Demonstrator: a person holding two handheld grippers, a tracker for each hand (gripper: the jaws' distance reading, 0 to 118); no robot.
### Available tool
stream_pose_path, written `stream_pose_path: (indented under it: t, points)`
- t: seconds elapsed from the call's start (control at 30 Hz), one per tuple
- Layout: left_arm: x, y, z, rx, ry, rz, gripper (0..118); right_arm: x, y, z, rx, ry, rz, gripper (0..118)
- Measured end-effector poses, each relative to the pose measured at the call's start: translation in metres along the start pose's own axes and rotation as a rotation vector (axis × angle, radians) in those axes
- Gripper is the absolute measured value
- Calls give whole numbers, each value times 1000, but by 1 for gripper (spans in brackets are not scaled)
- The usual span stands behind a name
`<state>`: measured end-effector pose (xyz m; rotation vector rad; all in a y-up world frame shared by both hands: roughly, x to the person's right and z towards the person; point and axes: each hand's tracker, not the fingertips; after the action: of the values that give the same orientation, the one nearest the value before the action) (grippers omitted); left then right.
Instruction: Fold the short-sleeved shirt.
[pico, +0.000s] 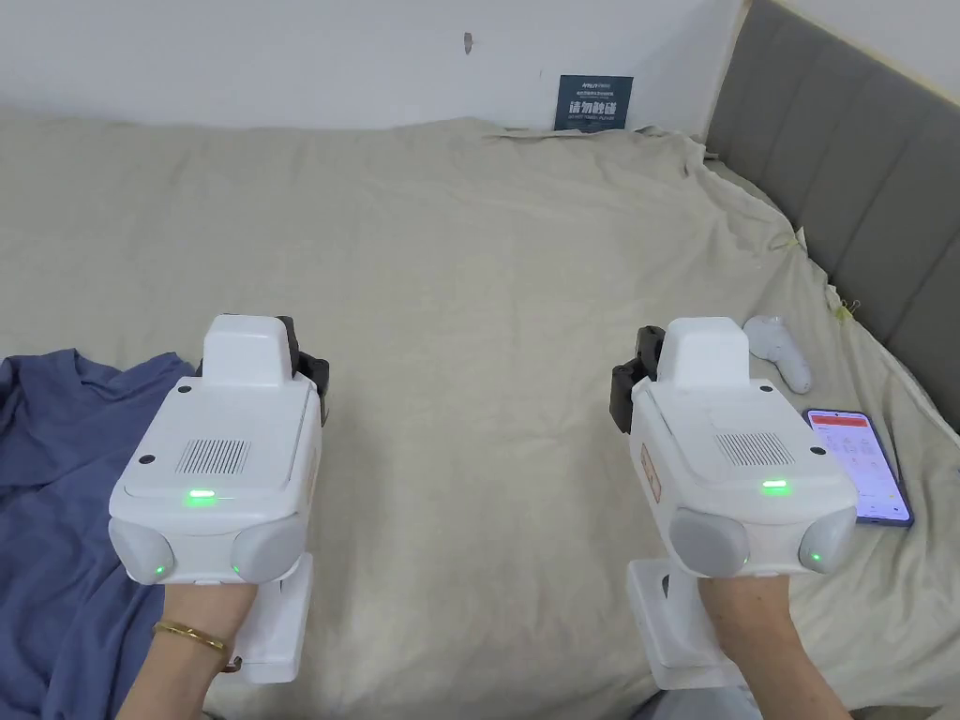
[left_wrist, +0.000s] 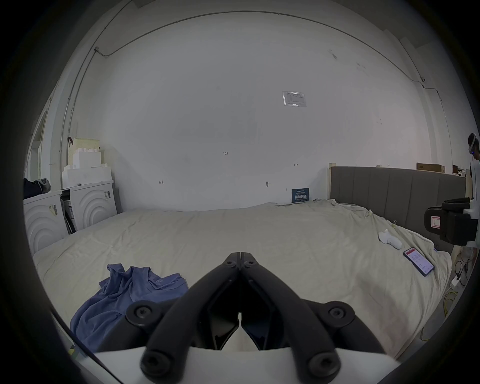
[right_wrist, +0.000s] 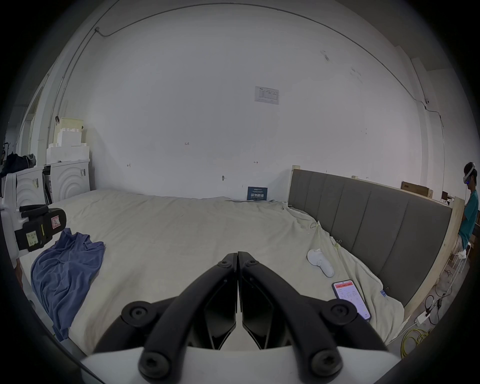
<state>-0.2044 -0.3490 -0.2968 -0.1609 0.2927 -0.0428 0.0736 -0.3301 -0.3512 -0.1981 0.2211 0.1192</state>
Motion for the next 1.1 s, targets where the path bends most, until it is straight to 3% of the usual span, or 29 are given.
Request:
stream_pose_path:
  t: [0.17, 0.7, 1.03, 1.1]
  points:
    - [-18, 2, 7, 8, 42, 5, 0, -17, 6, -3, 20, 29, 25, 0]
    - [-132, -8, 64, -21, 366, 37, 0, -154, 34, -9, 54, 389, 61, 0]
    - [-157, -17, 77, -44, 418, 79, 0, -183, 36, -7, 55, 472, 92, 0]
    - [-158, -18, 74, -49, 412, 91, 10, -183, 36, -6, 54, 469, 97, 0]
